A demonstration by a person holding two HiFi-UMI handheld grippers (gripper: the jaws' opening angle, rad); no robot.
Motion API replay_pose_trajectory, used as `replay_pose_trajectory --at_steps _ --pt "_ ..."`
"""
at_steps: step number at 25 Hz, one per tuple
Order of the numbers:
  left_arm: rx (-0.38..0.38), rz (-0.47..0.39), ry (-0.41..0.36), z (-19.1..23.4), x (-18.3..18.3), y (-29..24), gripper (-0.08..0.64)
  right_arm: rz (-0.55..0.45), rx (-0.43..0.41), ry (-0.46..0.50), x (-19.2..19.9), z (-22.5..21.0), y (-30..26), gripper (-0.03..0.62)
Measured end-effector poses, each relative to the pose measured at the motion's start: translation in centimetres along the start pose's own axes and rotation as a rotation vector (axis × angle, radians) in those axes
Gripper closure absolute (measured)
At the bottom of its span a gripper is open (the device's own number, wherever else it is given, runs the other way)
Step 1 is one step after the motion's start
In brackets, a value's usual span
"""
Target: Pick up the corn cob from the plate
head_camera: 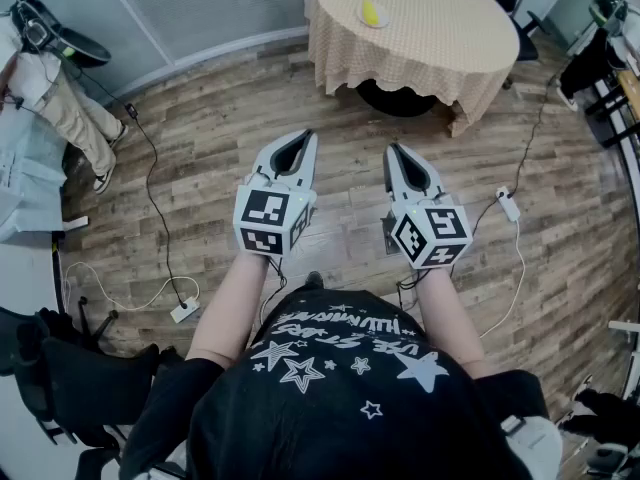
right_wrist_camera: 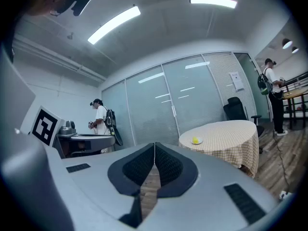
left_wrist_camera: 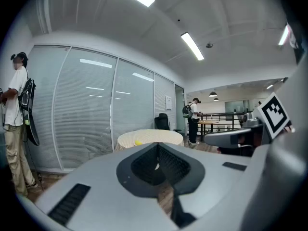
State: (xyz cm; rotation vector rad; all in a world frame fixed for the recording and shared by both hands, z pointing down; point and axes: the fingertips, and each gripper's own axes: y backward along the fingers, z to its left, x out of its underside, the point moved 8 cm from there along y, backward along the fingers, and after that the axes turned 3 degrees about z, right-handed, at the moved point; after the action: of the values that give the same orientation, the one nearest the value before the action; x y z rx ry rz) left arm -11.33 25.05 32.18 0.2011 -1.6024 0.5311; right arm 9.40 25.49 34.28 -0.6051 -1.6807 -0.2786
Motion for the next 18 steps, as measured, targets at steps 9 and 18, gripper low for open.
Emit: replay_pose_trajectory --at_steps 9,18 --pt "0.005 -0.047 -0.004 1.8 -0.4 0.2 0.551 -0.001 0.014 -0.002 -0.3 1.2 -1.5 0.561" --pt "0.052 -0.004 0.018 3.1 1.3 0.5 0.551 -0.039 0.041 -0.085 0.7 2.3 -2.2 0.56"
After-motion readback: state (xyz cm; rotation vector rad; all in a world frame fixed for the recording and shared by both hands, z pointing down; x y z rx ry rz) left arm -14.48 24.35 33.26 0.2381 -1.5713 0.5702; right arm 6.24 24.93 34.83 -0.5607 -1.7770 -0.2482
